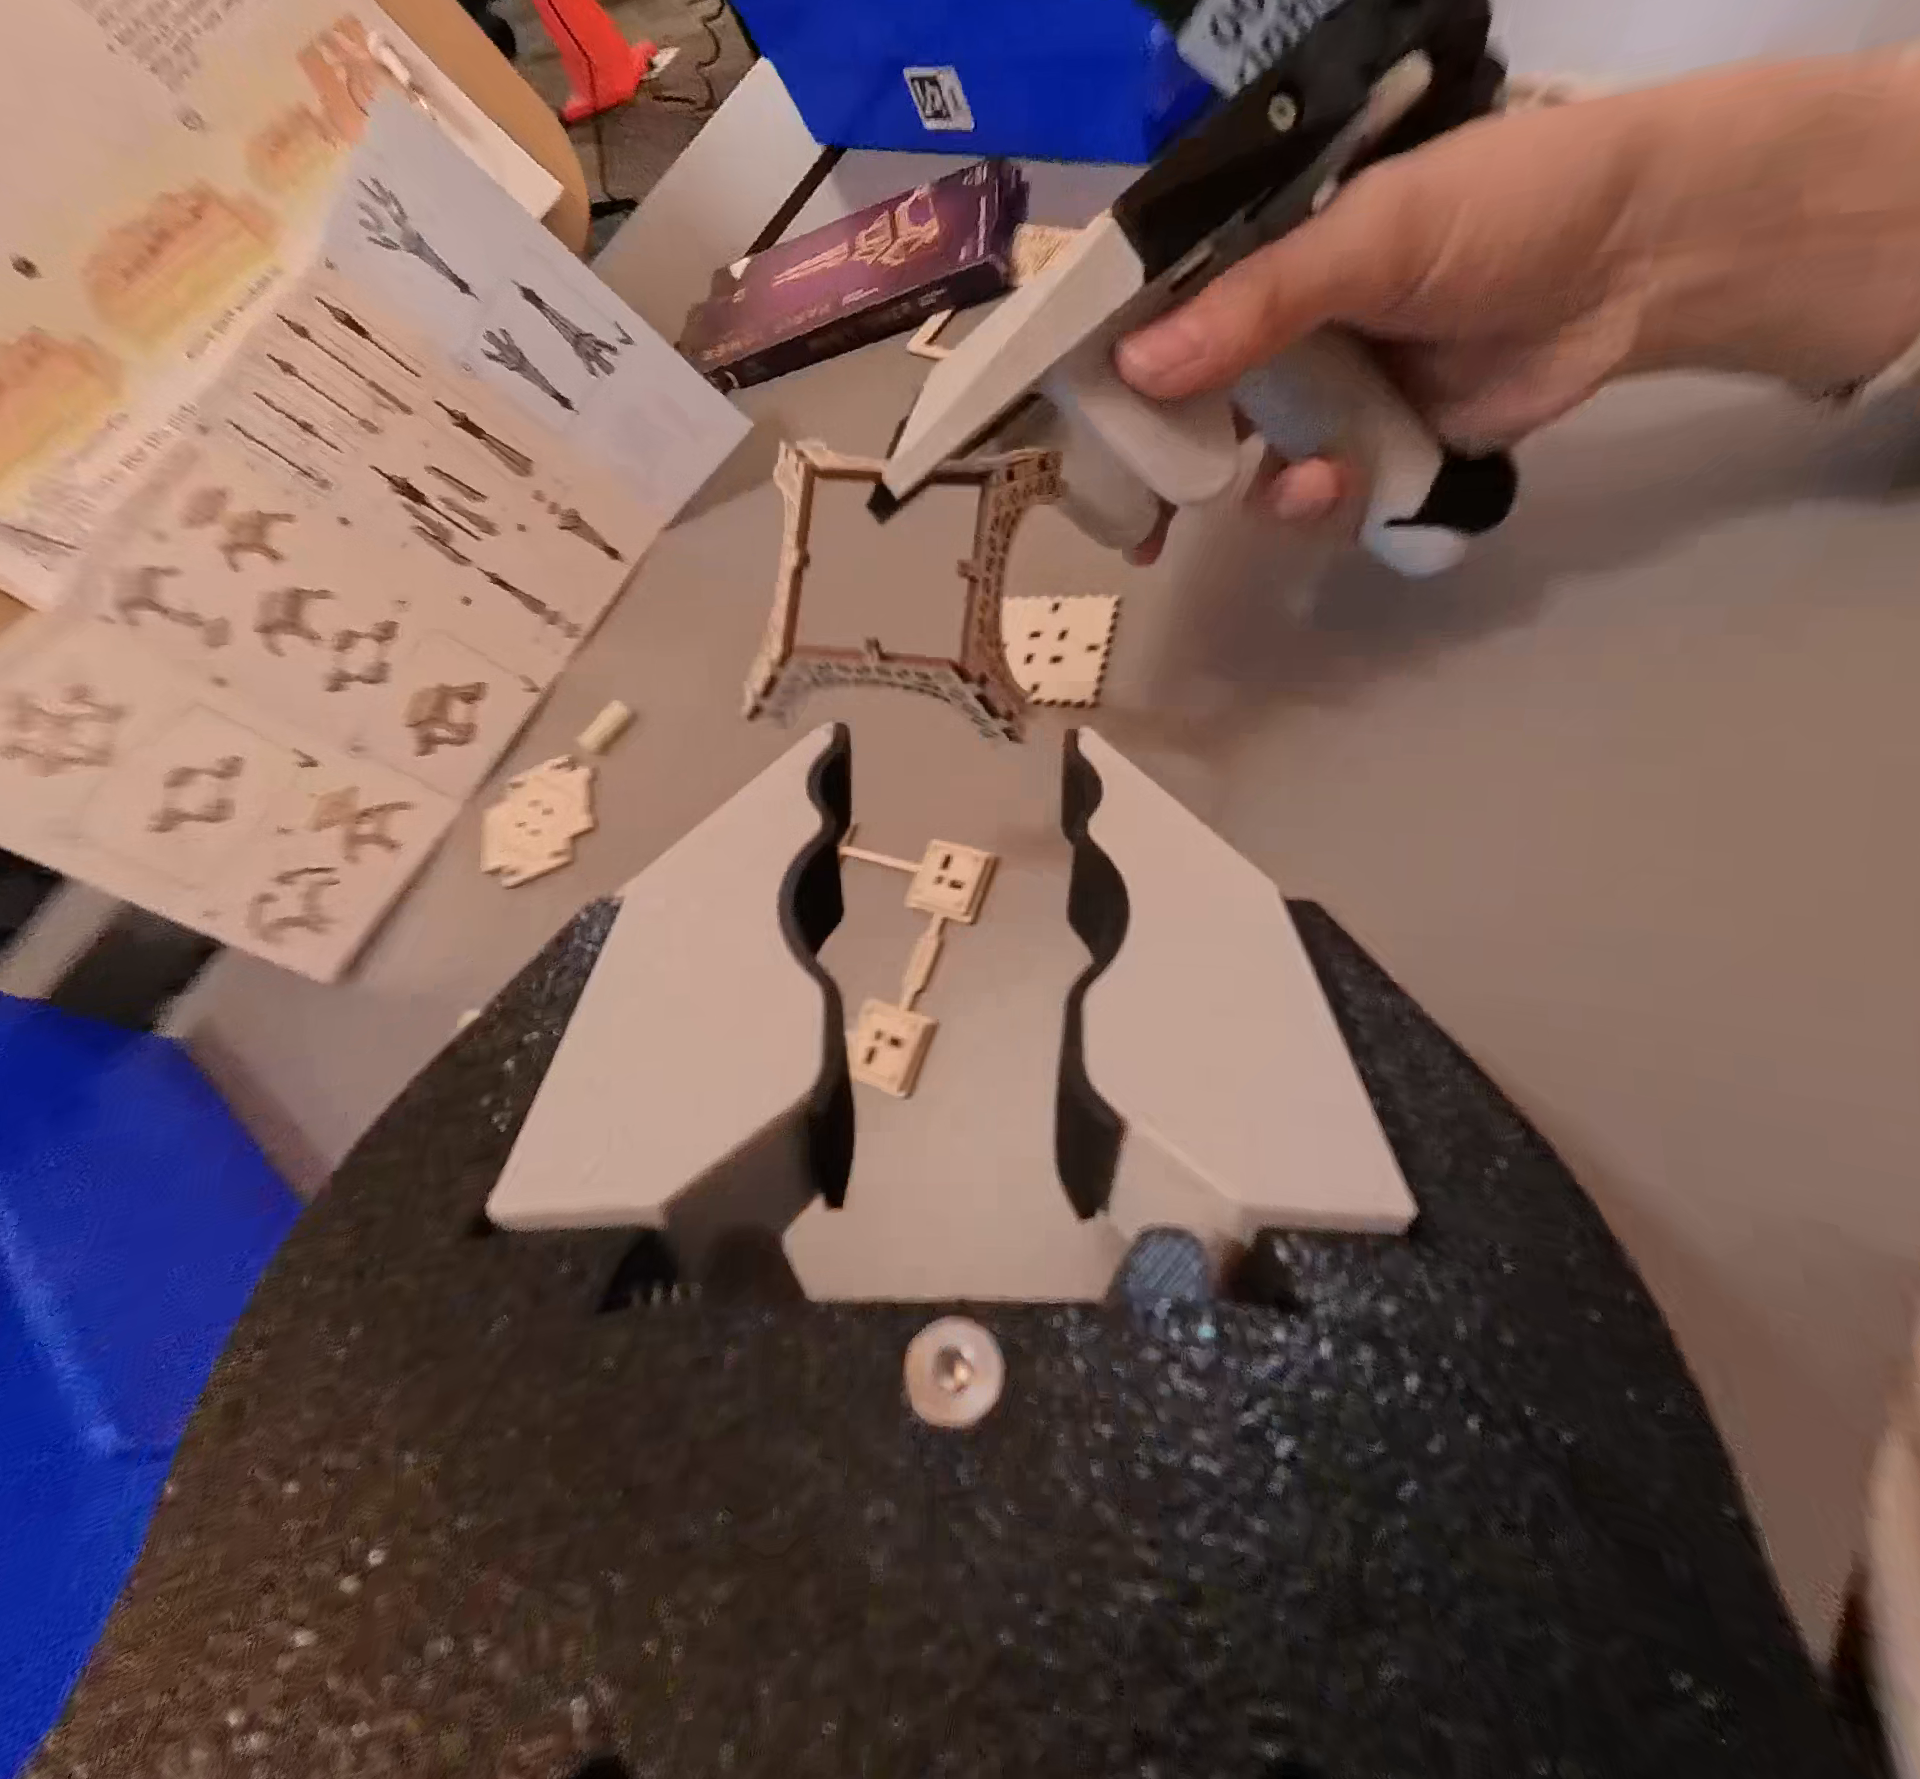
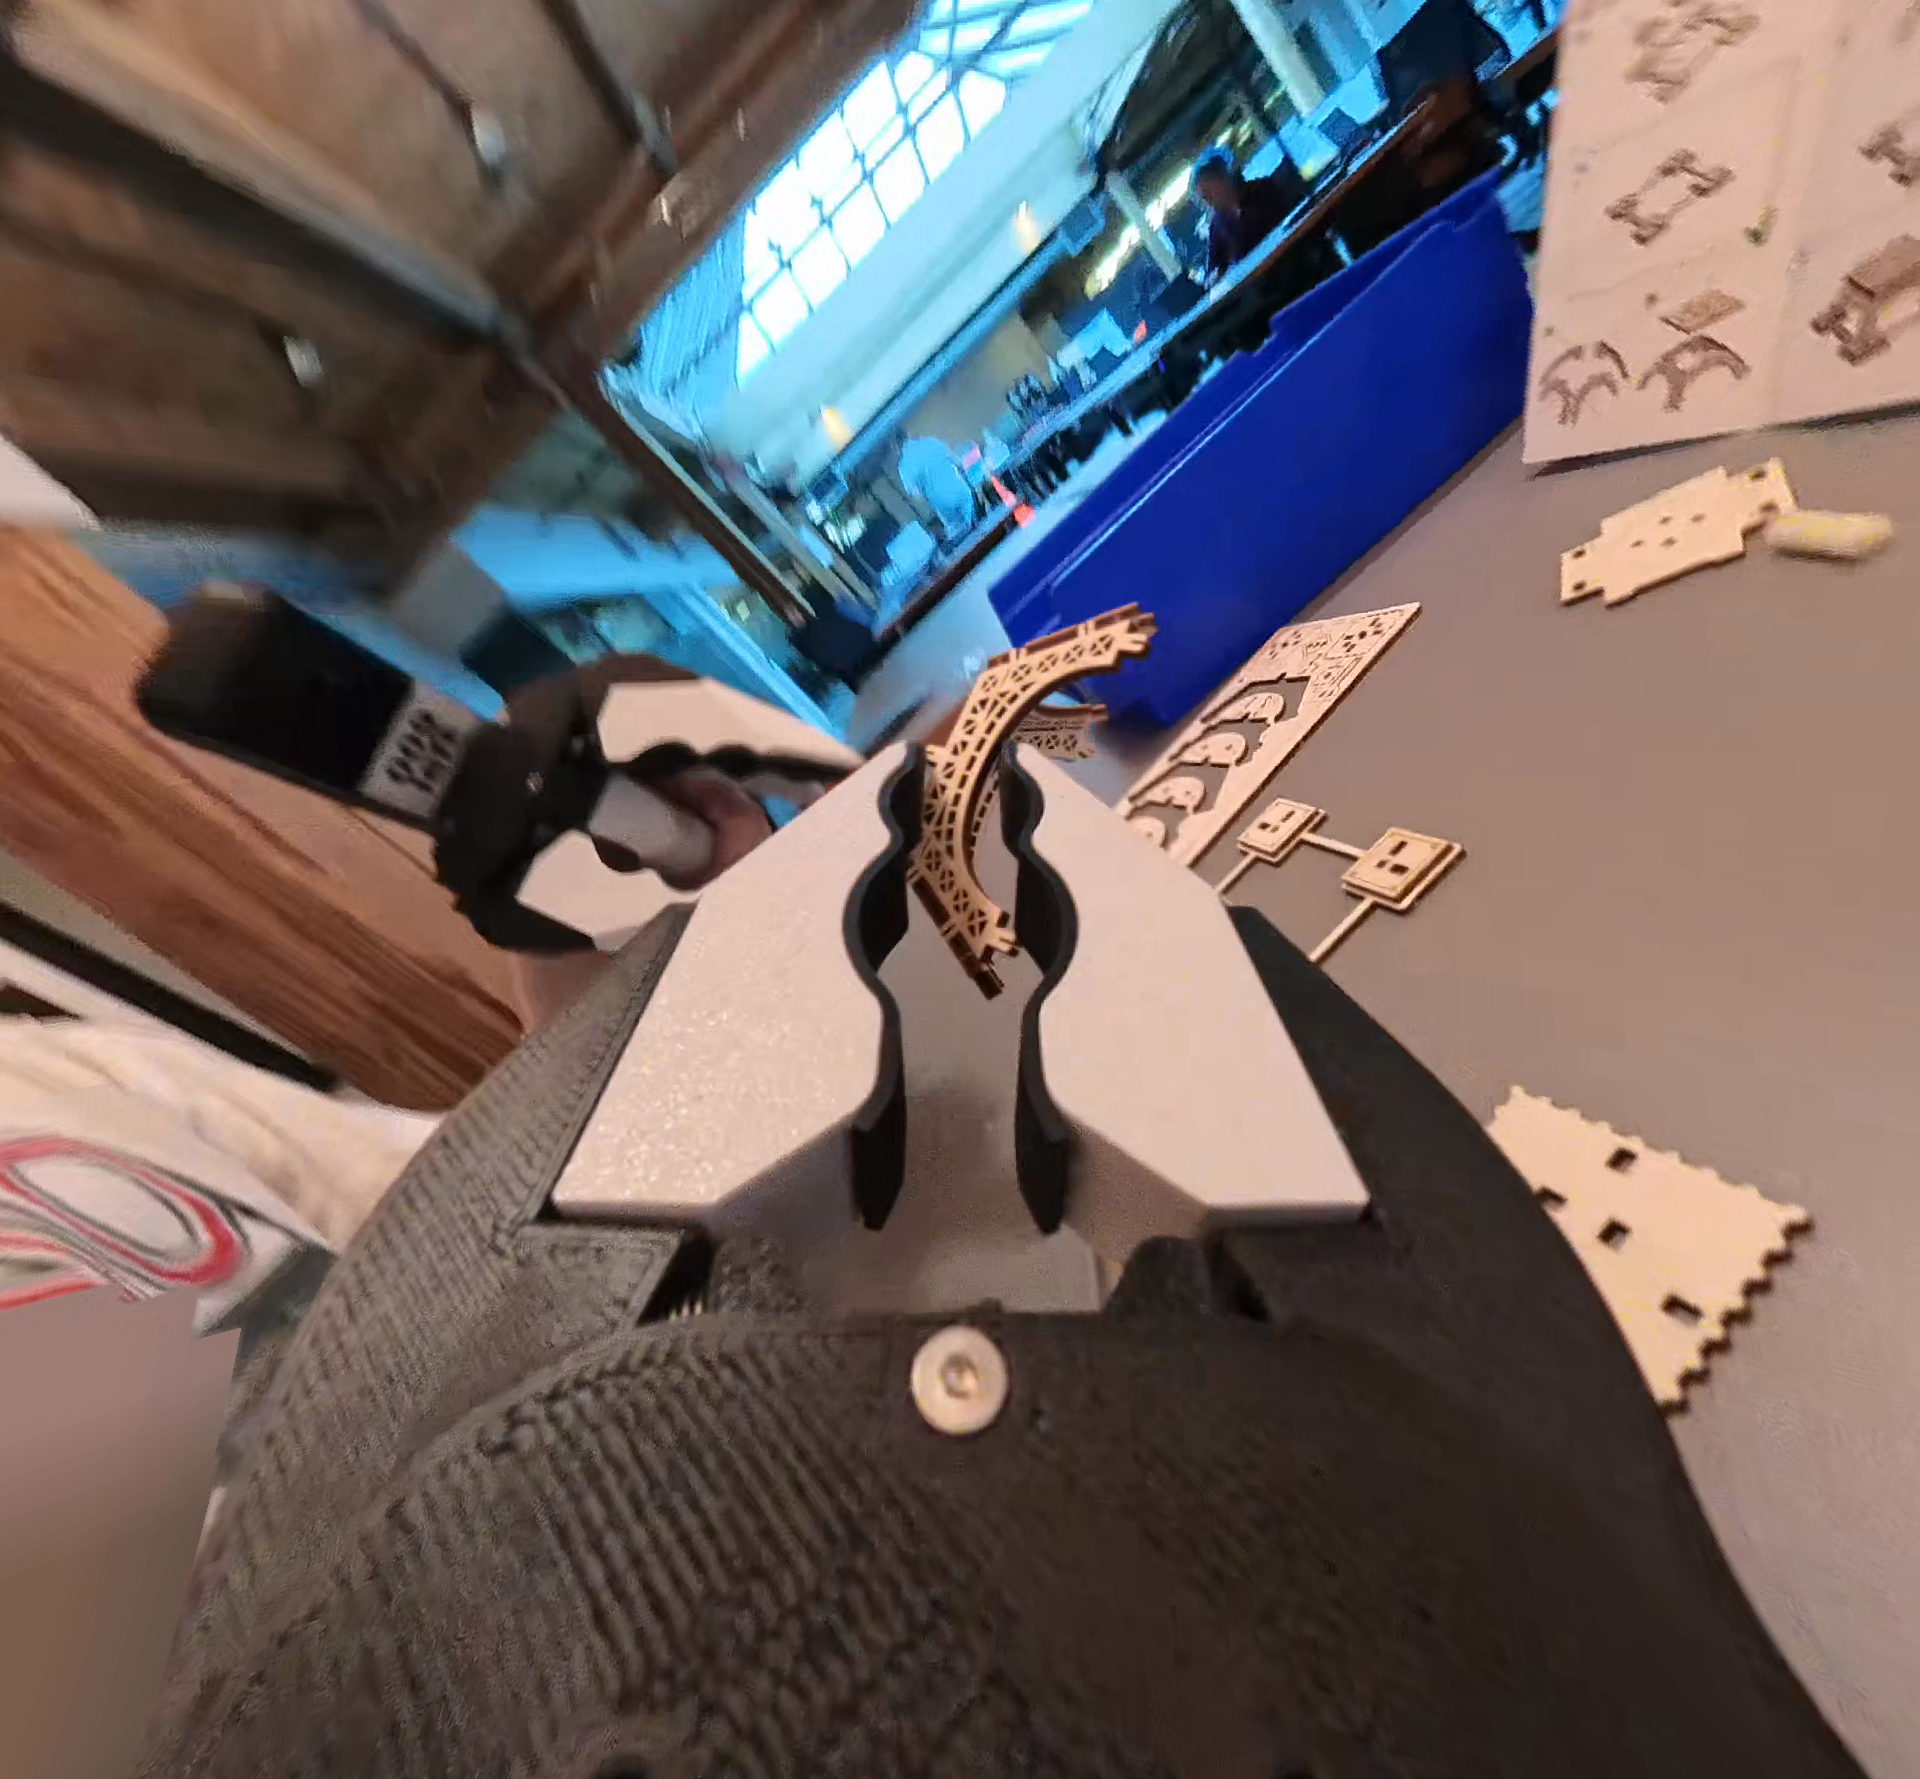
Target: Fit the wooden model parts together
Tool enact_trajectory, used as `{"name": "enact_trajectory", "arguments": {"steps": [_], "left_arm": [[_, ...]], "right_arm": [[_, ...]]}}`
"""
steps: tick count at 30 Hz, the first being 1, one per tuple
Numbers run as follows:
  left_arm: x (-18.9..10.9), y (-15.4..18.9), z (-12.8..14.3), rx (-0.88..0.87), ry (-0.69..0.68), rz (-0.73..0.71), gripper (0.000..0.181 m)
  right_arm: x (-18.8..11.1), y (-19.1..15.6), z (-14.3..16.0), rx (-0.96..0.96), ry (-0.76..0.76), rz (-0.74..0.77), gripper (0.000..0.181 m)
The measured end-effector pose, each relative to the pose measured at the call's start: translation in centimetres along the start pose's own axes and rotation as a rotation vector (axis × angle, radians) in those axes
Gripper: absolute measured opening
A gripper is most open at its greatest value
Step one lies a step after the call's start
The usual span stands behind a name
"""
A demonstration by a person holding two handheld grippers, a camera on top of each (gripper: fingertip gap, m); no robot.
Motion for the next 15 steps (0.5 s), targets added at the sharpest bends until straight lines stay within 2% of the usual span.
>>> {"name": "enact_trajectory", "arguments": {"steps": [3, 6, 9, 15], "left_arm": [[0.9, 0.0, 0.2, -0.165, 0.028, 0.121, 0.036], [2.2, 0.1, 0.7, -0.301, 0.026, 0.227, 0.044], [2.7, -0.2, 0.3, -0.38, 0.096, 0.248, 0.039], [2.5, -0.1, -0.4, -0.386, 0.168, 0.218, 0.027]], "right_arm": [[-0.6, 0.3, -0.5, 0.134, 0.107, -0.093, 0.012], [-0.6, 0.2, -0.6, 0.236, 0.161, -0.198, 0.012], [-0.4, 0.3, -0.5, 0.283, 0.182, -0.233, 0.012], [-0.3, 0.5, -0.3, 0.296, 0.182, -0.222, 0.012]]}}
Point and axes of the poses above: each gripper's, where its closed fingertips meet, x out along the fingers, z out of its underside, y = z × x across the jaws, the point moved 6 cm from there along -x, back along the fingers, and after that the axes turned 13 degrees about -y, right-handed, at the moved point
